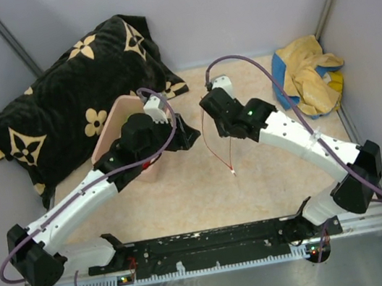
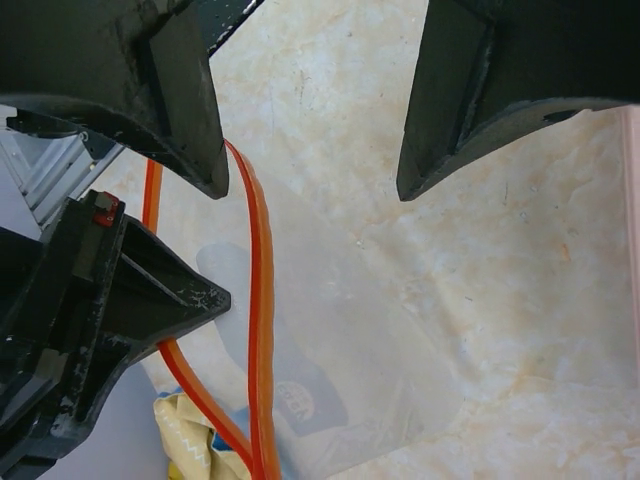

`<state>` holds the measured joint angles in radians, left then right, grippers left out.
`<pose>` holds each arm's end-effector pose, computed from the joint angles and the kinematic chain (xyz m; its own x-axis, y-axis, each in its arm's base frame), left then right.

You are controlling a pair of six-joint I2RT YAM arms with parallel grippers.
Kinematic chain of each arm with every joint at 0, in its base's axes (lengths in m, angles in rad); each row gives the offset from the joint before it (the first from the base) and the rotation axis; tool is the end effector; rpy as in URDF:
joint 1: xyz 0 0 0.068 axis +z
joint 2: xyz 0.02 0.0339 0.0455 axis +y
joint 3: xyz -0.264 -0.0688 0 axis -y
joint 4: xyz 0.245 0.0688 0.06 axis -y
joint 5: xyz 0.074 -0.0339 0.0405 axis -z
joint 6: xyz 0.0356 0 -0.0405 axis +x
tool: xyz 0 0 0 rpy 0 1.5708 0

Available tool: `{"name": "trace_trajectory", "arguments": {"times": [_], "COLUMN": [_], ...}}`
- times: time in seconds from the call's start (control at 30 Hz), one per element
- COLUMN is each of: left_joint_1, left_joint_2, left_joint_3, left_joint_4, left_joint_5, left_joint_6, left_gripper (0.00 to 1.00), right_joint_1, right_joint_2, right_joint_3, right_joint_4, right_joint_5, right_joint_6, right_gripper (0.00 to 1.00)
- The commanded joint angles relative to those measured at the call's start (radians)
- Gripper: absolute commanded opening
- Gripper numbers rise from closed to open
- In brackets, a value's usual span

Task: Place the food in the zip-top bag and seal the zipper
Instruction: Open the zipper of the food storage bag.

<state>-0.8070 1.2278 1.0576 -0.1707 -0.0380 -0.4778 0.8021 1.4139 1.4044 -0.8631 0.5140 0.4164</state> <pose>0.1989 -0.2057 0.3431 -0.5258 -0.1153 -0.8427 0.5125 0.7478 -0.4221 0.2154 0.1976 0.3515 -0.6513 -0.1668 -0.7402 -0.1561 0.9841 -0.0844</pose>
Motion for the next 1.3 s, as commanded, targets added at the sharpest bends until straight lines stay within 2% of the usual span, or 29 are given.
{"name": "trace_trajectory", "arguments": {"times": [0.0, 0.13, 0.3, 0.4, 0.57, 0.63, 0.73, 0.77, 0.8, 0.9, 1.03, 1.27], "left_joint_1": [0.024, 0.026, 0.025, 0.025, 0.025, 0.025, 0.025, 0.025, 0.025, 0.026, 0.026, 0.025], "left_joint_2": [-0.048, -0.026, 0.043, 0.107, 0.175, 0.192, 0.197, 0.192, 0.184, 0.158, 0.129, 0.112], "left_joint_3": [-0.005, 0.002, -0.030, -0.020, -0.009, 0.001, 0.001, 0.000, -0.003, -0.019, -0.046, -0.067], "left_joint_4": [0.048, 0.067, 0.137, 0.144, 0.155, 0.158, 0.162, 0.162, 0.162, 0.168, 0.175, 0.194], "left_joint_5": [0.076, 0.133, 0.199, 0.205, 0.155, 0.148, 0.122, 0.112, 0.102, 0.073, 0.054, 0.054], "left_joint_6": [-0.006, -0.031, -0.105, -0.111, -0.104, -0.096, -0.099, -0.107, -0.115, -0.144, -0.202, -0.246], "left_gripper": [0.78, 0.83, 0.83, 0.79, 0.64, 0.50, 0.13, 0.04, 0.00, 0.00, 0.00, 0.00], "right_joint_1": [-0.004, 0.005, 0.011, 0.015, 0.019, 0.019, 0.020, 0.020, 0.020, 0.022, 0.035, 0.079], "right_joint_2": [0.034, 0.065, 0.087, 0.102, 0.098, 0.093, 0.089, 0.091, 0.092, 0.098, 0.109, 0.111], "right_joint_3": [0.094, 0.127, 0.147, 0.162, 0.160, 0.155, 0.149, 0.149, 0.152, 0.154, 0.157, 0.099], "right_joint_4": [-0.039, -0.064, -0.060, -0.071, -0.082, -0.083, -0.090, -0.097, -0.105, -0.127, -0.149, -0.112], "right_joint_5": [0.047, 0.059, 0.027, 0.010, -0.009, -0.019, -0.024, -0.024, -0.029, -0.046, -0.062, -0.088], "right_joint_6": [0.013, 0.026, 0.044, 0.046, 0.056, 0.062, 0.074, 0.080, 0.085, 0.110, 0.156, 0.234], "right_gripper": [0.00, 0.00, 0.00, 0.00, 0.00, 0.00, 0.00, 0.04, 0.08, 0.21, 0.32, 0.36]}}
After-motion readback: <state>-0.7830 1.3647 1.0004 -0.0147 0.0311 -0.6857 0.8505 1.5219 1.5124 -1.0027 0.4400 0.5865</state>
